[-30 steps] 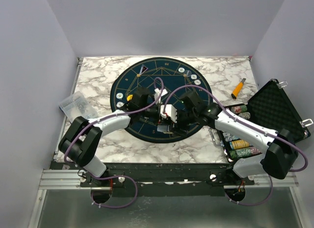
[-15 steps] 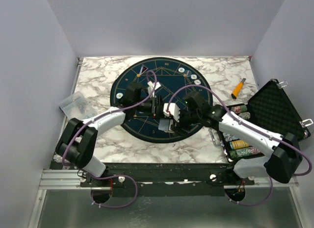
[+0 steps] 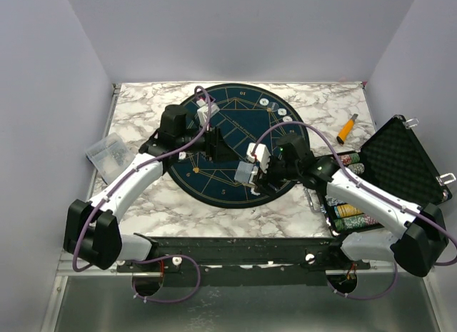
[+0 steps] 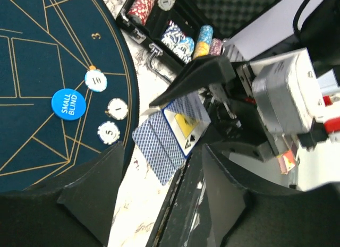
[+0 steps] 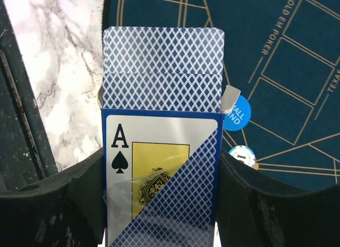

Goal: Distribute texas hold em gaming equipment

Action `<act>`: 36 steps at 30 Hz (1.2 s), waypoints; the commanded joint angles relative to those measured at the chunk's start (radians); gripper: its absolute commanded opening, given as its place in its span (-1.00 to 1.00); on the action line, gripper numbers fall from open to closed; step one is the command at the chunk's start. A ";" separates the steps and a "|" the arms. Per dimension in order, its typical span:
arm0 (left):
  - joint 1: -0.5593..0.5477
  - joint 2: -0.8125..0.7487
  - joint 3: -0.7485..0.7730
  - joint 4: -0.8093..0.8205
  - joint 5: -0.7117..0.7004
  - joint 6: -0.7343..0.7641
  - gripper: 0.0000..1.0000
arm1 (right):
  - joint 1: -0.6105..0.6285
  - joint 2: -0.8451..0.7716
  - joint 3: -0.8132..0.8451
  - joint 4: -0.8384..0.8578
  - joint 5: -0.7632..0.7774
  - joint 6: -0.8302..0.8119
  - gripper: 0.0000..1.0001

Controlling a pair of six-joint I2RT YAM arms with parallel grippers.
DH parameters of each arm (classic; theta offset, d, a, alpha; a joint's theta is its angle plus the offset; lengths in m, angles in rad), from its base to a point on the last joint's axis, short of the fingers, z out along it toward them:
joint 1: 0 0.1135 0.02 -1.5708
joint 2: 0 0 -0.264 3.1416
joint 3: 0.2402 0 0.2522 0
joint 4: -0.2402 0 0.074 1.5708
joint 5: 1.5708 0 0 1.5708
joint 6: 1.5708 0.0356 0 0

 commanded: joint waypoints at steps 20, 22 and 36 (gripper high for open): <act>-0.054 0.205 0.019 -0.096 0.165 0.006 -0.19 | -0.035 -0.037 -0.021 0.056 -0.095 0.022 -0.99; -0.054 0.210 0.022 -0.091 0.159 0.000 -0.23 | -0.038 -0.042 -0.019 0.050 -0.113 0.021 -0.99; -0.045 0.162 -0.006 -0.058 0.168 -0.005 -0.63 | -0.044 -0.040 -0.036 0.059 -0.134 0.019 -0.98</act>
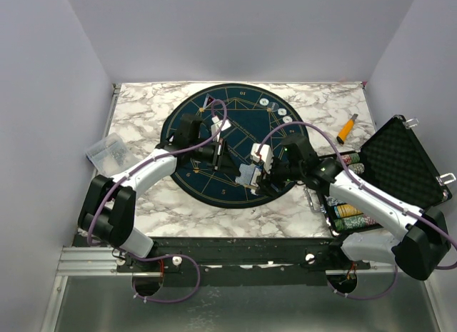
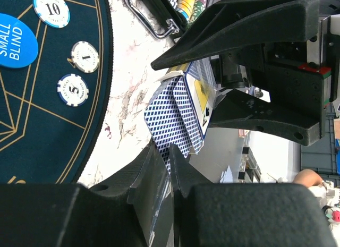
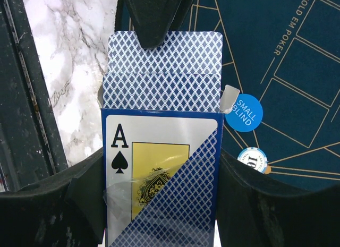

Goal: Distribute texas hold em gaming equipment

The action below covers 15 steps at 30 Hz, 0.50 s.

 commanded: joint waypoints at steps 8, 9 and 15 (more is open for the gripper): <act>-0.050 0.026 0.011 0.067 0.072 -0.053 -0.95 | -0.002 0.014 0.027 0.024 -0.089 -0.001 -0.99; -0.053 0.033 0.012 0.071 0.080 -0.056 -0.95 | -0.003 0.015 0.027 0.021 -0.091 -0.004 -0.99; -0.049 0.019 -0.006 0.086 0.085 -0.067 -0.63 | -0.003 0.009 0.017 0.019 -0.077 -0.006 -0.99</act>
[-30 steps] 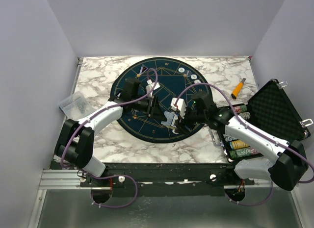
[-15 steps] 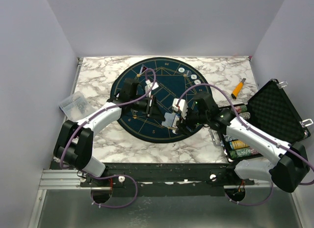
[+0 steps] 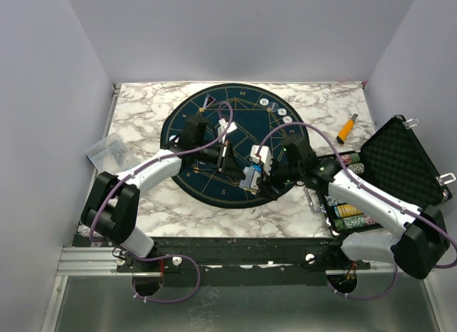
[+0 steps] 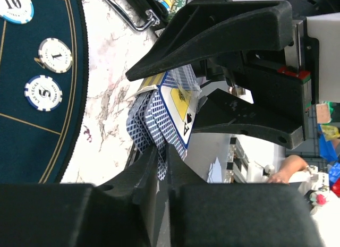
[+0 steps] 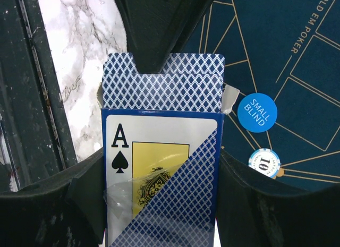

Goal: Distribute texas hold em gaming equipment

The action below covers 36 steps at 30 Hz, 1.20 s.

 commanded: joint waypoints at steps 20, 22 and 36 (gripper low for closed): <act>-0.014 0.063 -0.015 0.117 0.056 -0.121 0.52 | 0.003 0.008 0.045 0.019 -0.054 -0.029 -0.99; -0.023 0.084 -0.012 0.160 0.082 -0.164 0.42 | 0.005 0.013 0.047 0.020 -0.056 -0.029 -0.99; -0.076 0.147 -0.005 0.259 0.142 -0.286 -0.83 | 0.032 0.035 0.050 0.029 0.007 -0.059 -0.91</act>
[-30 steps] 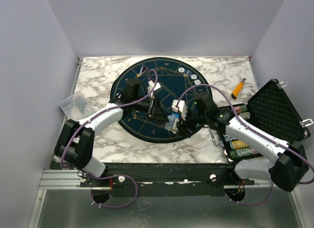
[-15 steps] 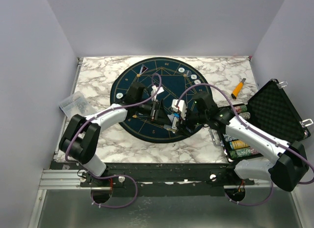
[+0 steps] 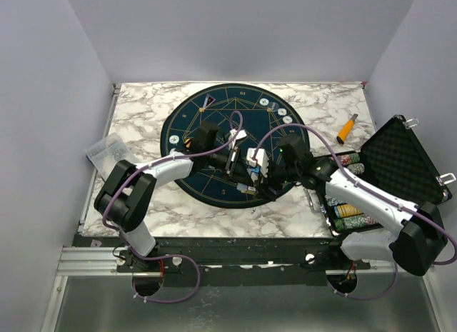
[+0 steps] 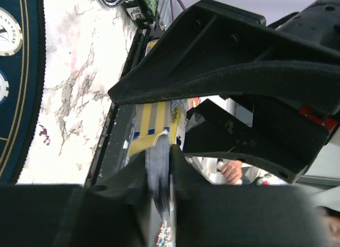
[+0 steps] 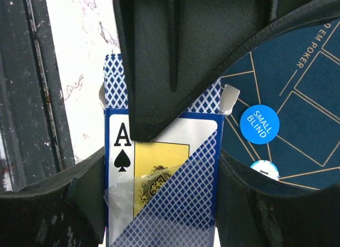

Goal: Distribute texas hold em gaming equipment

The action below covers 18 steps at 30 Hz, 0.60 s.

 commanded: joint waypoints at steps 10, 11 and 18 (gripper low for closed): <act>-0.012 0.029 0.035 0.056 0.036 -0.075 -1.00 | 0.025 0.076 0.061 0.034 0.043 0.005 0.43; -0.013 0.028 0.034 0.059 0.035 -0.078 -1.00 | 0.028 0.082 0.058 0.036 0.045 0.004 0.48; -0.019 0.021 0.028 0.069 0.031 -0.087 -1.00 | 0.045 0.107 0.058 0.065 0.069 0.004 0.43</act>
